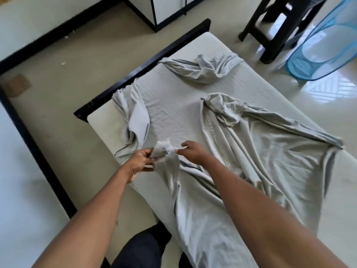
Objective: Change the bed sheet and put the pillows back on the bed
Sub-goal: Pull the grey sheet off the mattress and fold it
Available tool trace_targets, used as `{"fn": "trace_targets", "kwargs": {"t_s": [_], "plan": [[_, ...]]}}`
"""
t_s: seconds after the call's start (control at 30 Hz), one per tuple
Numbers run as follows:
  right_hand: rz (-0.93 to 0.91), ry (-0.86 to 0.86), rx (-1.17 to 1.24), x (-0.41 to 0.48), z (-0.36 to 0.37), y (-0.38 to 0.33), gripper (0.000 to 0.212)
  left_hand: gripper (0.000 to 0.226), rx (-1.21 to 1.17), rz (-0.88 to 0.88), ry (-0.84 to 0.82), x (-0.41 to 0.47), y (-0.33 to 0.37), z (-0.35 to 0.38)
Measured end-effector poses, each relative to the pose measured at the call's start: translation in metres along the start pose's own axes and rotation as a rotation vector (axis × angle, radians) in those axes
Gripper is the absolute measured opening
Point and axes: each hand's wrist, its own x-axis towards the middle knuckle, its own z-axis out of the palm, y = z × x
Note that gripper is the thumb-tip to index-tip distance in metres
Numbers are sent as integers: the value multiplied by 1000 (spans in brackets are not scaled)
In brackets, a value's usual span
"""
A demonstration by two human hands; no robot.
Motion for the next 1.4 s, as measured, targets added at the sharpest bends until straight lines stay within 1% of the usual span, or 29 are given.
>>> {"fn": "trace_targets", "kwargs": {"t_s": [0.07,0.1,0.17,0.23,0.3,0.37,0.4,0.43,0.47,0.53,0.6,0.67,0.7,0.73,0.77,0.8,0.83,0.87,0.9,0.93,0.97,1.03,1.13,1.2,1.23,1.27,1.33,1.37,1.4], "plan": [[32,-71,261,1,19,-5,66,33,21,-24,-49,5,-9,-5],[24,-81,292,6,31,-6,63,30,61,-32,-7,13,-19,-8],[2,4,299,19,51,-1,51,22,185,-17,192,32,-38,-17],[42,193,354,27,60,-3,34,19,347,49,474,52,-50,-30],[66,424,428,38,64,-14,33,17,450,152,759,66,-45,-46],[75,672,447,44,63,-33,33,24,371,181,971,80,-23,-69],[87,766,471,46,61,-41,31,31,296,163,1018,93,-15,-80],[93,812,491,48,61,-52,29,39,212,78,1013,109,-9,-96],[101,813,507,51,63,-61,28,50,117,-55,960,125,-5,-112],[85,768,495,57,69,-71,28,66,-152,-306,781,148,-3,-134],[82,745,466,62,75,-74,29,54,-385,-345,608,159,-4,-143],[103,758,435,67,77,-74,32,37,-518,-357,577,162,1,-150],[118,770,424,68,77,-74,34,30,-562,-343,601,159,7,-153],[135,786,417,68,77,-73,36,25,-558,-283,677,157,10,-155],[158,815,415,69,77,-72,39,22,-457,-181,824,153,16,-155],[190,852,406,69,75,-73,40,20,-251,-46,987,146,24,-152],[226,889,403,70,74,-72,41,18,-39,129,1059,133,34,-143],[262,920,411,69,72,-73,43,16,173,331,1025,120,42,-128],[294,945,437,70,71,-71,45,17,368,496,917,108,45,-108],[327,957,477,69,70,-71,46,17,518,606,791,99,41,-89],[346,959,512,68,69,-70,47,15,599,633,687,91,34,-71],[360,939,567,66,66,-67,41,12,576,552,593,86,15,-52],[322,870,705,60,66,-67,16,24,426,424,589,87,-8,-50],[286,805,866,53,67,-65,12,32,347,371,582,85,-14,-52],[255,828,941,50,65,-67,12,32,308,339,577,83,-14,-56],[234,913,972,46,60,-67,10,29,284,314,581,82,-15,-58],[146,1144,927,29,48,-80,7,19,287,333,641,77,-10,-62],[70,1210,897,20,47,-84,7,15,282,346,679,73,-6,-62],[-29,1207,861,10,49,-93,7,12,266,352,723,71,-3,-63]]}}
